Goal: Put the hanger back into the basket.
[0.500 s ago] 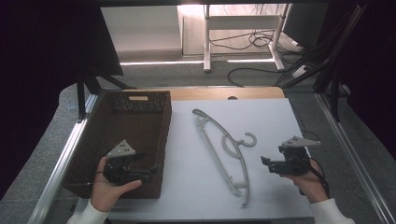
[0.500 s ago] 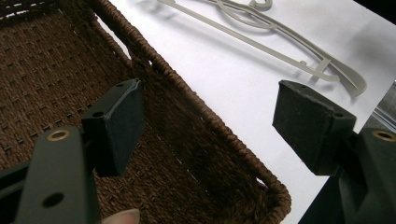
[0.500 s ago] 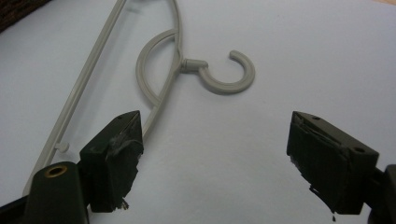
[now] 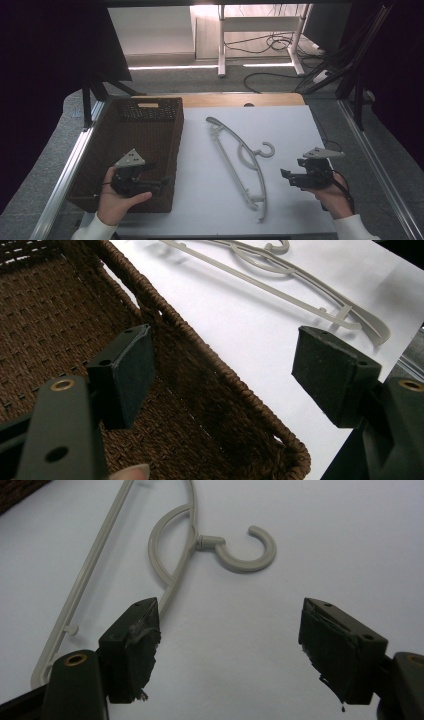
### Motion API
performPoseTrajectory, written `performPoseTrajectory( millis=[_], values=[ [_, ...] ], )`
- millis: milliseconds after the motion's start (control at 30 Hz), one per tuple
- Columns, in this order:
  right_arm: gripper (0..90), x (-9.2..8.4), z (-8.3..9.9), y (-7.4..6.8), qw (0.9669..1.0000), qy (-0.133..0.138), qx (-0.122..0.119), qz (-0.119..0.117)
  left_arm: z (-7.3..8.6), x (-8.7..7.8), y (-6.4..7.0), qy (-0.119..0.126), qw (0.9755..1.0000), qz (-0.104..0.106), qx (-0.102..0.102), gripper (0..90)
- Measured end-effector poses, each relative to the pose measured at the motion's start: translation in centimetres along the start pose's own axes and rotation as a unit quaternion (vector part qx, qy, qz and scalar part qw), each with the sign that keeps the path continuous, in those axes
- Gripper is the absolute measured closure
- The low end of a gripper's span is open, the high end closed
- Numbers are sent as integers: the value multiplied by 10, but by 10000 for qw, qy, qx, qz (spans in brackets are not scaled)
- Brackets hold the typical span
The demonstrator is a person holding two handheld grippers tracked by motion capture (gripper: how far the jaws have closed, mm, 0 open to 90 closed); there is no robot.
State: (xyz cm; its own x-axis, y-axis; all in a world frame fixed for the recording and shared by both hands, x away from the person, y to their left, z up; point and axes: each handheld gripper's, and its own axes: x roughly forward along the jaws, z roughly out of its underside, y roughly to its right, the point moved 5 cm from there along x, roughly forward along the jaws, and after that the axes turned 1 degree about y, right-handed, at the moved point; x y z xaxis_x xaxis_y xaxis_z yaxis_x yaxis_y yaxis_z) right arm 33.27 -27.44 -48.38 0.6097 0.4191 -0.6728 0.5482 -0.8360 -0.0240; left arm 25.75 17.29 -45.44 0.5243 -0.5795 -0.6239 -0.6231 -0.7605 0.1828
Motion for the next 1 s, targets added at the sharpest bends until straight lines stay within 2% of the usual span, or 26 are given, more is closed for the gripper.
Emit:
performPoseTrajectory(
  millis=[300,567,667,767,867,1000],
  values=[
    [285,7,1,2,9998,-138,87,-76,-1,-3,-3,115,9999,-84,-78,255],
    [317,11,-4,-2,9996,-239,59,-98,-1,-5,-3,118,9999,-76,-81,255],
    [336,15,-7,-5,9995,-281,0,-118,-2,-5,-4,119,9999,-71,-91,255],
    [355,19,-13,-10,9991,-338,-62,-235,-2,-5,-4,131,9998,-66,-100,255],
    [378,24,-24,-16,9986,-364,-197,-315,-2,-6,-5,138,9998,-56,-111,255],
    [396,28,-32,-20,9983,-395,-259,-344,-3,-6,-6,144,9998,-53,-112,255]
  ],
)
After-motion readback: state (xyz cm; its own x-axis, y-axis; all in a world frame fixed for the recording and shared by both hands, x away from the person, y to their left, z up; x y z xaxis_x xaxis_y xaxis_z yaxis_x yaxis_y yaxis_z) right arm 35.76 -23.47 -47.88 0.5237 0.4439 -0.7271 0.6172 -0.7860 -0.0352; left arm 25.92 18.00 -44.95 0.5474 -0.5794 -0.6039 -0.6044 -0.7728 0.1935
